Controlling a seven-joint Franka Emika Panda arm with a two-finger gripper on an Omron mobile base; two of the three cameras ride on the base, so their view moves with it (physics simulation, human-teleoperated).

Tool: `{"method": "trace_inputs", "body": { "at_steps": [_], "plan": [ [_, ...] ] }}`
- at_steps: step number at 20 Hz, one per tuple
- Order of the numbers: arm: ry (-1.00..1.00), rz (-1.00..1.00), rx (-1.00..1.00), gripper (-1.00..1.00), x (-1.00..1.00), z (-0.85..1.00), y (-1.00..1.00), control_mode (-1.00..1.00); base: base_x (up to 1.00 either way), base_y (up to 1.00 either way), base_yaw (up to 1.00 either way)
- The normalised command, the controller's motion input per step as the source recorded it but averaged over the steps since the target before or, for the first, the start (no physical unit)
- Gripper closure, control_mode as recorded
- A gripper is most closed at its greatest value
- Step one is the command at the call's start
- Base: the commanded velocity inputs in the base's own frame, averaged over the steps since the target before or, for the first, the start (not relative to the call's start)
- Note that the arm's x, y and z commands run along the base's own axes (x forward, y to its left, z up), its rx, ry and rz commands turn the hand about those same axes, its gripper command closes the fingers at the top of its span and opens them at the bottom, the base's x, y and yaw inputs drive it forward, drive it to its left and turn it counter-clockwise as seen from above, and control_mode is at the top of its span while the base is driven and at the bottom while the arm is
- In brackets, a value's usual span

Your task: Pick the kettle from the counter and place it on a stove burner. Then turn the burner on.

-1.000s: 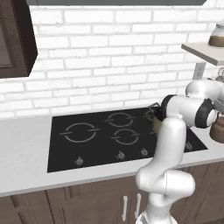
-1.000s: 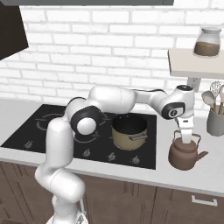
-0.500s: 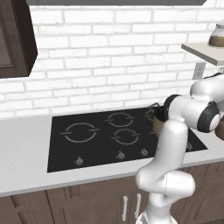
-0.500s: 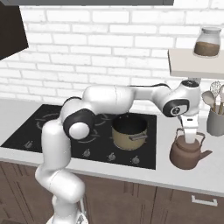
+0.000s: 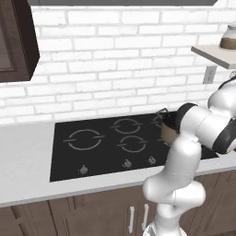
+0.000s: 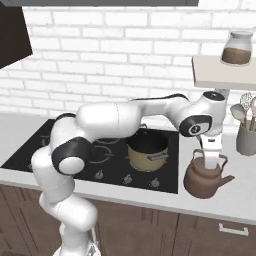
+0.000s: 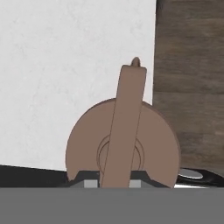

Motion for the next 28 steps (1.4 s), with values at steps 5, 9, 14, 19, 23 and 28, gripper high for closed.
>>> {"method": "trace_inputs", "body": {
  "at_steps": [5,9,14,19,23,28],
  "plan": [
    [-0.07,0.04,-0.02,1.00,-0.26,0.47,0.54,-1.00,0.00,0.00,0.00],
    [-0.01,0.01,-0.01,1.00,-0.16,0.76,0.33,-1.00,0.00,0.00,0.00],
    [0.00,0.04,0.00,1.00,-0.06,0.44,0.44,-1.00,0.00,0.00,0.00],
    [-0.06,0.10,0.00,1.00,0.00,0.14,0.66,-1.00,0.00,0.00,0.00],
    [-0.14,0.13,0.00,1.00,0.00,0.33,0.66,-1.00,0.00,0.00,0.00],
    [-0.13,0.14,0.00,1.00,0.01,0.40,0.68,-1.00,0.00,0.00,0.00]
  ]
}}
